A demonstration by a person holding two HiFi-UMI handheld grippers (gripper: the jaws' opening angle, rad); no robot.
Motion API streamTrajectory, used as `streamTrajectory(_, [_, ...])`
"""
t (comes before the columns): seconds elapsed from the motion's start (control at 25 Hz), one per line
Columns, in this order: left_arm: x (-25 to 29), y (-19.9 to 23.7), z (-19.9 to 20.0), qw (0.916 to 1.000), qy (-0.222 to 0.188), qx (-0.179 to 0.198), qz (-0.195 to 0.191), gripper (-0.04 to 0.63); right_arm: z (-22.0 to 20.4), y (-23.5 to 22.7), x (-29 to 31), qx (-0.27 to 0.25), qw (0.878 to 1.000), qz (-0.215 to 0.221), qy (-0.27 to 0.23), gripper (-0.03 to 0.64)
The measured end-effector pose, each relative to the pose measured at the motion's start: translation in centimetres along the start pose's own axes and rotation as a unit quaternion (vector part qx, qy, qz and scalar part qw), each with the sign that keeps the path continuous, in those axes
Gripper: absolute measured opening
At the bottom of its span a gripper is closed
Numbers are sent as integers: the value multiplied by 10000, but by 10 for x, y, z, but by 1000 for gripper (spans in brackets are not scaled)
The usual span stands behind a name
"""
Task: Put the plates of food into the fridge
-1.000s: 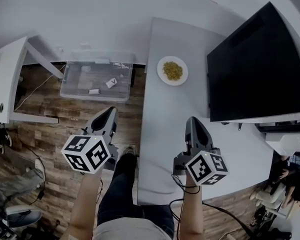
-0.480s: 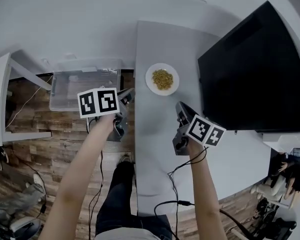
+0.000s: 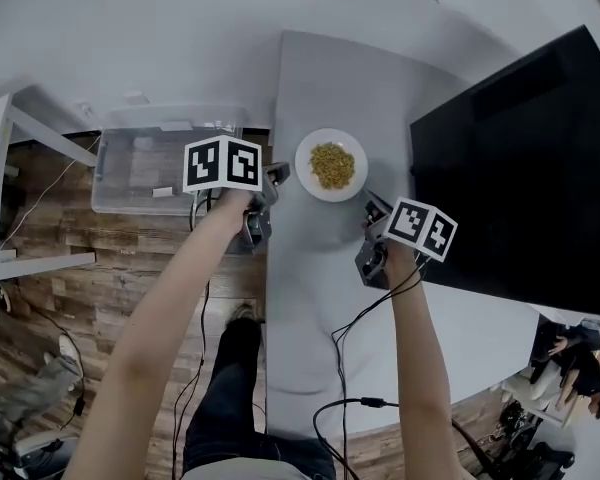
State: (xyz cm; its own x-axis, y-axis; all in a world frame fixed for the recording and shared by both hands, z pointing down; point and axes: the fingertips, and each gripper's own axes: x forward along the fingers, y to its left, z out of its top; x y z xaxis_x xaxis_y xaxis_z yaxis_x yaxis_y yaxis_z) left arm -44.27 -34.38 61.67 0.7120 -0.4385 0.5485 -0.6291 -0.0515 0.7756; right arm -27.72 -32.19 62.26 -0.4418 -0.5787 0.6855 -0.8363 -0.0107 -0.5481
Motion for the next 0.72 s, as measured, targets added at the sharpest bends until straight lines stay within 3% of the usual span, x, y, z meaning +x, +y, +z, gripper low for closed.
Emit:
streamTrajectory(0.36, [25, 1, 5, 9988, 440, 184, 62, 65, 6, -7, 17, 76, 9996, -7, 272, 18])
streamTrajectory(0.72, [28, 9, 4, 9988, 412, 225, 157, 86, 14, -14, 17, 154, 9998, -121, 103, 73])
